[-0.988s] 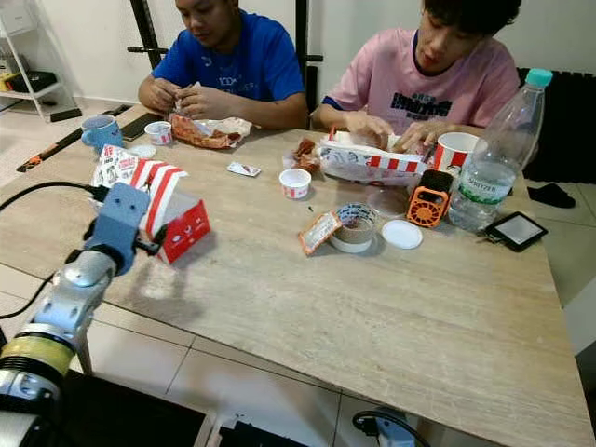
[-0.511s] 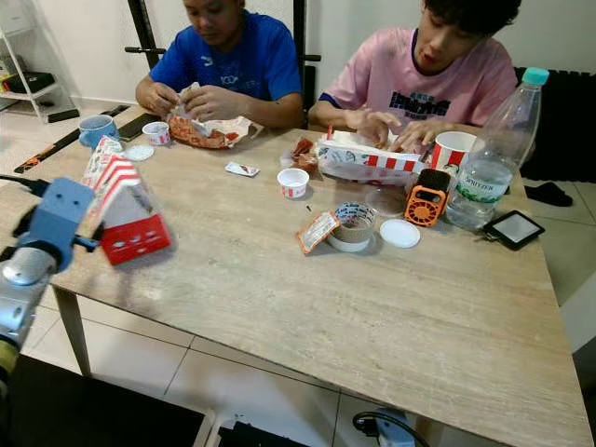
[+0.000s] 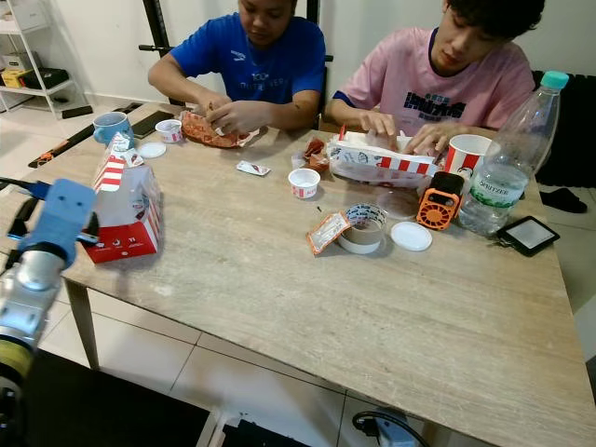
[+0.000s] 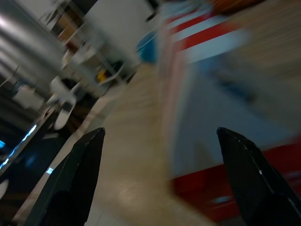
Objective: Restocking fridge
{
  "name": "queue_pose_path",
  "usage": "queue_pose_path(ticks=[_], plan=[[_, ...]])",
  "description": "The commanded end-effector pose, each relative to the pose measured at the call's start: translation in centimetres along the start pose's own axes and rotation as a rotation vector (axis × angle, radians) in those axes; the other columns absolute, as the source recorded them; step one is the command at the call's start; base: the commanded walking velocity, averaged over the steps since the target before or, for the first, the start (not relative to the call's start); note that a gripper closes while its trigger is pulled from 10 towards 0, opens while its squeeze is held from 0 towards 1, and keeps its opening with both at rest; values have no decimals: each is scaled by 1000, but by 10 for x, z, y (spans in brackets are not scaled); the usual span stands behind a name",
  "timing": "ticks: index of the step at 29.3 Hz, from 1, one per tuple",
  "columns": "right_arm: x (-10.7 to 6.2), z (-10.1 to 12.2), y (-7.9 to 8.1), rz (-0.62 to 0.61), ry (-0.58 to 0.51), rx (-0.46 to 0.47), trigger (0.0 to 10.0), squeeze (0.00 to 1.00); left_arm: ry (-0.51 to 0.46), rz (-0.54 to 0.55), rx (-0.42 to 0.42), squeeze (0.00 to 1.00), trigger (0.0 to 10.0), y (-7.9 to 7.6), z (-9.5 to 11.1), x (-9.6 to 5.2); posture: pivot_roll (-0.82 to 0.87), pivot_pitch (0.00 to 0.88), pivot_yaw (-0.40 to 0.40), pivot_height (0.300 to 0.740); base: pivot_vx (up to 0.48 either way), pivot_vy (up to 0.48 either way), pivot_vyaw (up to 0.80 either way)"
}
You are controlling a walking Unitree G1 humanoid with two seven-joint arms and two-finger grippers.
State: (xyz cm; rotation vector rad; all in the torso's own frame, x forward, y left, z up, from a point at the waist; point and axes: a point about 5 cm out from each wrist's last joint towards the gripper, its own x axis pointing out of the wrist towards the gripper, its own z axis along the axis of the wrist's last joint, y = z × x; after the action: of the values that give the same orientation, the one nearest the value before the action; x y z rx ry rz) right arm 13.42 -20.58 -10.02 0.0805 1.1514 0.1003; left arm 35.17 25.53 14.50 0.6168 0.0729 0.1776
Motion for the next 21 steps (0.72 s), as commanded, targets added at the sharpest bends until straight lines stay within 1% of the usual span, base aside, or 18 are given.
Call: queue_pose_path(ticks=[1, 3, 4, 5, 6, 8, 10, 12, 13, 14, 17, 18, 20, 21], plan=[[0, 0, 0, -3, -7, 7, 10000, 0, 2, -51, -17, 0, 10000, -18, -2, -1, -2, 0, 48, 740, 0, 0, 0], [0, 0, 0, -3, -7, 7, 10000, 0, 2, -51, -17, 0, 10000, -18, -2, -1, -2, 0, 48, 740, 0, 0, 0], [0, 0, 0, -4, -6, 8, 10000, 0, 0, -64, -27, 0, 10000, -24, -1, -1, -7, 0, 49, 740, 0, 0, 0], [0, 0, 0, -4, -6, 9, 10000, 0, -15, -70, -11, 0, 10000, -29, 2, -2, -7, 0, 49, 740, 0, 0, 0], [0, 0, 0, -4, -6, 9, 10000, 0, -15, -70, -11, 0, 10000, -29, 2, -2, -7, 0, 49, 740, 0, 0, 0], [0, -1, 0, -3, -4, 7, 10000, 0, -67, -66, 38, 0, 10000, -38, 13, -2, -5, 0, 47, 740, 0, 0, 0], [0, -1, -1, -3, -4, 8, 10000, 0, -104, -38, 56, 0, 10000, -37, 20, -1, -5, 0, 47, 740, 0, 0, 0], [-1, -1, -1, -4, -5, 10, 10000, 0, -133, 5, 76, 0, 10000, -30, 26, 1, -10, 0, 49, 740, 0, 0, 0], [-1, -2, -2, -5, -5, 12, 10000, 0, -154, 50, 85, 0, 10000, -22, 30, 2, -11, 0, 51, 740, 0, 0, 0], [-1, -2, -2, -6, -5, 13, 10000, 0, -170, 74, 92, 0, 10000, -18, 32, 2, -11, 0, 51, 740, 0, 0, 0], [-1, -3, -2, -5, -3, 10, 10000, 0, -210, 134, 87, 0, 10000, -6, 40, 1, -11, 0, 51, 740, 0, 0, 0], [-1, -3, -2, -5, -3, 10, 10000, 0, -210, 134, 87, 0, 10000, -6, 40, 1, -11, 0, 51, 740, 0, 0, 0], [-1, -3, -2, -6, -2, 9, 10000, 0, -219, 175, 93, 0, 10000, 3, 42, 1, -11, 0, 51, 740, 0, 0, 0], [-1, -3, -2, -6, -2, 9, 10000, 0, -219, 175, 93, 0, 10000, 3, 42, 1, -11, 0, 51, 740, 0, 0, 0]])
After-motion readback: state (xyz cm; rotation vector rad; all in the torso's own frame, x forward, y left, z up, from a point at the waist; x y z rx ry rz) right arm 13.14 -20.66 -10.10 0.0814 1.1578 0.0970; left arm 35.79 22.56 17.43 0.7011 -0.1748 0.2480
